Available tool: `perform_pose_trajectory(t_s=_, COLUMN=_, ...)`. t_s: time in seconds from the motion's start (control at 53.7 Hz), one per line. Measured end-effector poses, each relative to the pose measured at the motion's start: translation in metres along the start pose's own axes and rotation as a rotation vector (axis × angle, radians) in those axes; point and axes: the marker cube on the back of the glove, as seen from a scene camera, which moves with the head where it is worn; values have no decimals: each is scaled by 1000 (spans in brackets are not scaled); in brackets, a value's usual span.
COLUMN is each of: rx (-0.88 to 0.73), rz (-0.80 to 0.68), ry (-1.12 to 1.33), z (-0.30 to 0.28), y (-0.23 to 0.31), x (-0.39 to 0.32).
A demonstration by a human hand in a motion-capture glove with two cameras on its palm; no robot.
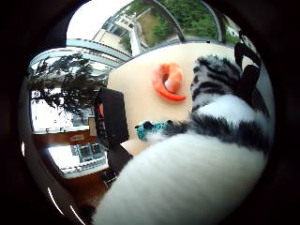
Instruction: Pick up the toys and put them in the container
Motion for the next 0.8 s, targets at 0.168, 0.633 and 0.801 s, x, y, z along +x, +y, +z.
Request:
perform_pose_trajectory(t_s=0.168, rx=119, rz=-64, ry=89, z=-97, y=12, x=-65)
perform_pose_trajectory(t_s=0.633, rx=155, rz=-441, ry=67, z=-126, y=25, x=-346)
perform_pose_trajectory(t_s=0.801, rx=183, rz=-418, ry=71, z=-89, y=18, x=-431)
